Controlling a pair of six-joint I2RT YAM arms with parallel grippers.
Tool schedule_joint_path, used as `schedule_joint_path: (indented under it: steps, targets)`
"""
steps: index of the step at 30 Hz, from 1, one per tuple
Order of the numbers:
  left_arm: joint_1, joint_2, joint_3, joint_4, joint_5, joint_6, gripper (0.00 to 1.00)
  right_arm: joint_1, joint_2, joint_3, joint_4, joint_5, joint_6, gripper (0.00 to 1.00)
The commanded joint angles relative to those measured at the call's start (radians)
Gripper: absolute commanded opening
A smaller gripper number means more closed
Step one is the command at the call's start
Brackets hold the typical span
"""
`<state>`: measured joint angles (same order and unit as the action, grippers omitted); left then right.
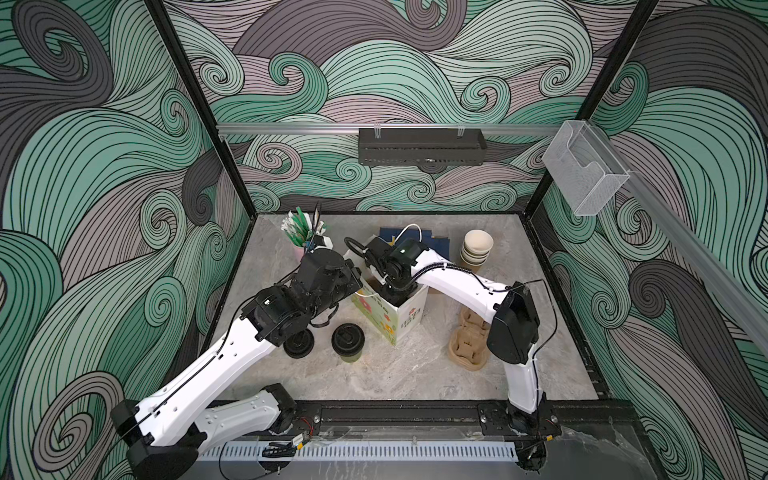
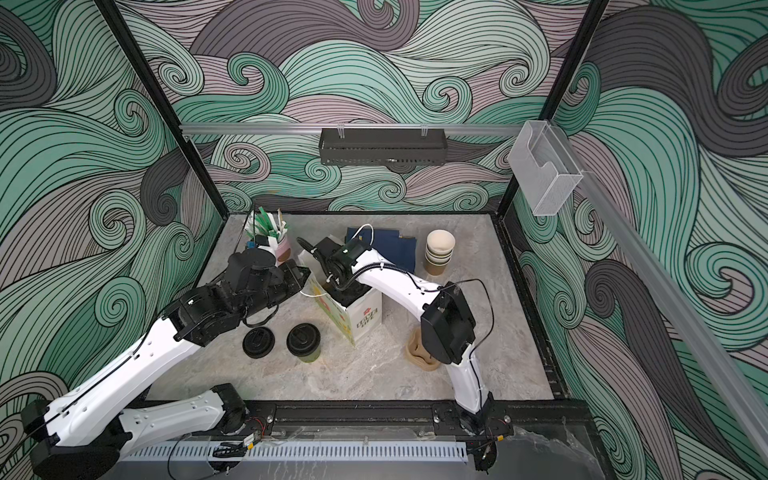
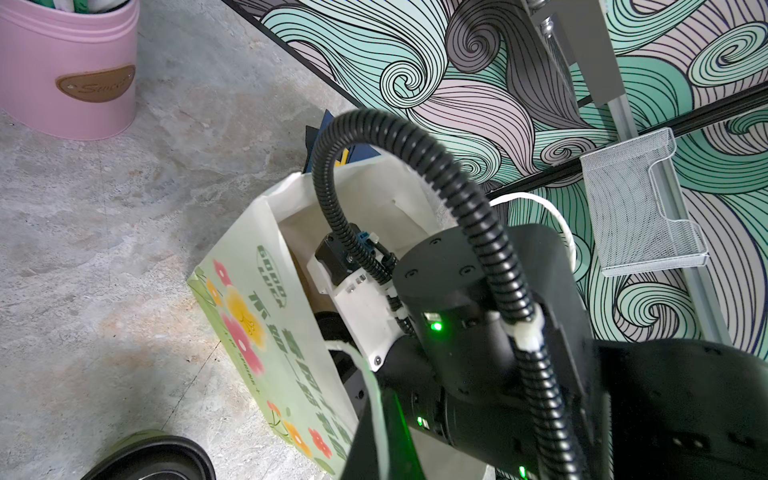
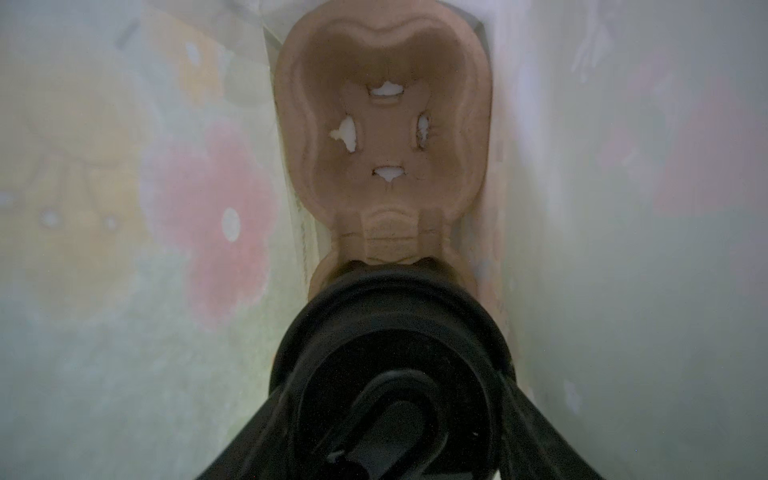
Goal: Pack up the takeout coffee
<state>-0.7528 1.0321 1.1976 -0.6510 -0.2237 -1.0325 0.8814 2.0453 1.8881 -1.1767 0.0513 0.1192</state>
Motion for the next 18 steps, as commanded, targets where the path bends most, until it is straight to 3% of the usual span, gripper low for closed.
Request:
schedule_joint_path:
  steps: [1,18]
  targets:
    - [0.006,0.0,0.016,-0.004,-0.006,-0.005,0.0,-0.006,0.112,-0.075,-0.058,-0.013,-0.022,0.67]
    - [0.006,-0.012,0.003,0.008,-0.017,-0.006,0.0,-0.011,0.13,-0.152,-0.054,0.013,-0.023,0.66]
